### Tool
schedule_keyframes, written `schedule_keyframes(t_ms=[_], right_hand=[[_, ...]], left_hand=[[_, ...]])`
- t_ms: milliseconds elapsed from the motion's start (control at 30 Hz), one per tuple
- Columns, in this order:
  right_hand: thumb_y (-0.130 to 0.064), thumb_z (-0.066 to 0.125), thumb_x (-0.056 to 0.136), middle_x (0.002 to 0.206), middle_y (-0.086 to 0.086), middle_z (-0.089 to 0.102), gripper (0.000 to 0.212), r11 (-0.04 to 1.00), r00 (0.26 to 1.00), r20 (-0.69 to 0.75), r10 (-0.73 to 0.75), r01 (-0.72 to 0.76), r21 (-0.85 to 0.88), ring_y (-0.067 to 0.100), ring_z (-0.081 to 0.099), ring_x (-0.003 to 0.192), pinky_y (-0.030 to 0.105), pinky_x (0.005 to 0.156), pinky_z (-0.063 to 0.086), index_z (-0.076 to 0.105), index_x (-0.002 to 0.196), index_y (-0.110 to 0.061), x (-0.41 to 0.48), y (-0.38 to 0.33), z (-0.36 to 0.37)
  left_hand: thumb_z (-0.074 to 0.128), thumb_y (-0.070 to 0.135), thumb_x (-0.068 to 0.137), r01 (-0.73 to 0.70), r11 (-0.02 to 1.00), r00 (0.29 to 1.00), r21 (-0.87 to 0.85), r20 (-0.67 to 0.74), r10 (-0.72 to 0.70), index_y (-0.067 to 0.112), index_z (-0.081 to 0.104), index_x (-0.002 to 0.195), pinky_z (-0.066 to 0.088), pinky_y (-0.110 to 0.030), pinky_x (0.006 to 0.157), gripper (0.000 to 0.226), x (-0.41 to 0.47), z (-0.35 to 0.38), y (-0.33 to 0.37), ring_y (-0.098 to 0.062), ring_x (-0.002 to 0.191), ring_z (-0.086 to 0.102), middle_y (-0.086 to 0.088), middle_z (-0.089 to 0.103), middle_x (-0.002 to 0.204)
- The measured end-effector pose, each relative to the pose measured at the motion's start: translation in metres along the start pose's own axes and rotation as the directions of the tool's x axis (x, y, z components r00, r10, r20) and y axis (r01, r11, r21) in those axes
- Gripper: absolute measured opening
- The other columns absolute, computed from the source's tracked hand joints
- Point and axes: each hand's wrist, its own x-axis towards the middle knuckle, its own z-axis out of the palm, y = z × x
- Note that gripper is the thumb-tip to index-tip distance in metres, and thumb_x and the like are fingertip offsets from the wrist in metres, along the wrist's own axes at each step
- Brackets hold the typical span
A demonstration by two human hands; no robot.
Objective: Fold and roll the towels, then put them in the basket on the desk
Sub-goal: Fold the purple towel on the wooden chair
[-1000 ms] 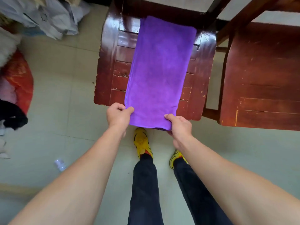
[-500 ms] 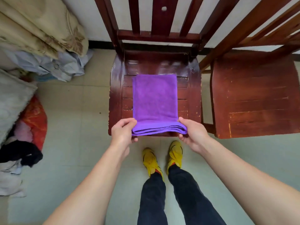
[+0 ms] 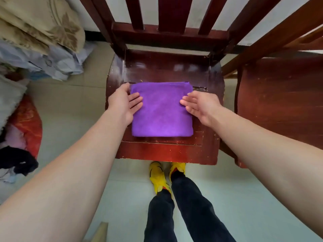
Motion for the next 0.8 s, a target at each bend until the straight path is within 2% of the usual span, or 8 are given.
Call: schedule_keyframes(t_ms=[67, 133, 200, 300, 433, 500, 633, 800], right_hand=[[-0.005, 0.057, 0.085, 0.077, 0.004, 0.07, 0.017, 0.927, 0.946, -0.113, -0.304, 0.266, -0.265, 0.016, 0.069, 0.065, 0.026, 0.051, 0.05, 0.061, 0.09, -0.02, 0.004, 0.006, 0.003], [-0.003, 0.057, 0.083, 0.069, 0.001, 0.068, 0.024, 0.827, 0.89, -0.008, -0.455, 0.419, -0.373, 0.015, 0.069, 0.061, 0.029, 0.052, 0.049, 0.061, 0.088, -0.026, 0.002, 0.012, 0.011], [0.001, 0.055, 0.086, 0.073, 0.002, 0.067, 0.025, 0.868, 0.926, 0.115, -0.361, 0.378, -0.323, 0.013, 0.068, 0.062, 0.024, 0.049, 0.048, 0.061, 0.096, -0.021, 0.0, 0.015, 0.022], [0.002, 0.054, 0.088, 0.077, 0.004, 0.067, 0.027, 0.96, 0.986, 0.065, -0.153, 0.164, -0.227, 0.012, 0.067, 0.066, 0.019, 0.048, 0.048, 0.061, 0.11, -0.012, 0.007, 0.012, 0.022], [-0.017, 0.066, 0.085, 0.075, -0.007, 0.066, 0.023, 0.772, 0.915, -0.043, -0.401, 0.312, -0.553, 0.01, 0.066, 0.073, 0.021, 0.063, 0.05, 0.065, 0.107, -0.016, 0.011, 0.012, 0.005], [-0.033, 0.069, 0.084, 0.091, -0.009, 0.064, 0.035, 0.686, 0.89, -0.078, -0.449, 0.288, -0.668, 0.011, 0.062, 0.085, 0.019, 0.065, 0.042, 0.06, 0.116, -0.022, 0.0, 0.017, -0.002], [-0.057, 0.073, 0.072, 0.103, -0.008, 0.063, 0.065, 0.673, 0.945, -0.135, -0.297, 0.107, -0.732, 0.019, 0.061, 0.099, 0.031, 0.079, 0.047, 0.05, 0.125, -0.027, -0.01, 0.041, -0.008], [-0.047, 0.081, 0.056, 0.094, -0.006, 0.069, 0.051, 0.804, 0.962, -0.113, -0.25, 0.142, -0.578, 0.021, 0.067, 0.085, 0.044, 0.081, 0.056, 0.056, 0.097, -0.03, -0.005, 0.051, -0.002]], left_hand=[[0.053, 0.018, 0.085, -0.328, 0.905, 0.925, 0.27, -0.103, 0.366, 0.022, 0.061, 0.095, 0.055, -0.031, 0.06, 0.013, 0.007, 0.001, -0.01, -0.018, 0.066, 0.062, -0.006, 0.063, 0.083], [0.049, 0.013, 0.077, -0.53, 0.64, 0.793, 0.557, 0.057, 0.607, 0.026, 0.066, 0.081, 0.056, -0.036, 0.071, 0.022, 0.009, 0.001, -0.021, -0.021, 0.067, 0.064, -0.003, 0.067, 0.076], [0.051, 0.006, 0.081, -0.579, 0.386, 0.759, 0.718, 0.303, 0.576, 0.021, 0.071, 0.094, 0.051, -0.031, 0.081, 0.029, 0.008, 0.004, -0.031, -0.021, 0.078, 0.063, -0.006, 0.068, 0.089], [0.058, 0.011, 0.084, -0.55, 0.126, 0.785, 0.826, 0.46, 0.415, 0.019, 0.058, 0.128, 0.045, -0.036, 0.095, 0.044, 0.013, 0.006, -0.037, -0.028, 0.104, 0.055, -0.011, 0.052, 0.114], [0.064, 0.022, 0.084, -0.531, -0.029, 0.788, 0.847, 0.506, 0.351, 0.025, 0.05, 0.136, 0.044, -0.042, 0.096, 0.054, 0.007, 0.009, -0.026, -0.026, 0.11, 0.049, -0.008, 0.047, 0.116], [0.062, 0.017, 0.084, -0.562, 0.049, 0.767, 0.825, 0.499, 0.404, 0.024, 0.058, 0.128, 0.047, -0.036, 0.088, 0.044, 0.001, 0.007, -0.029, -0.023, 0.093, 0.055, -0.004, 0.055, 0.1], [0.057, 0.011, 0.091, -0.362, 0.651, 0.929, 0.667, 0.311, 0.198, 0.018, 0.062, 0.116, 0.045, -0.026, 0.061, 0.027, -0.003, 0.011, -0.036, -0.016, 0.063, 0.052, -0.003, 0.056, 0.073], [0.048, 0.033, 0.096, -0.177, 0.748, 0.961, 0.64, 0.275, -0.008, 0.029, 0.059, 0.111, 0.046, -0.027, 0.065, 0.019, -0.003, 0.017, -0.022, -0.015, 0.068, 0.055, -0.003, 0.06, 0.081]])
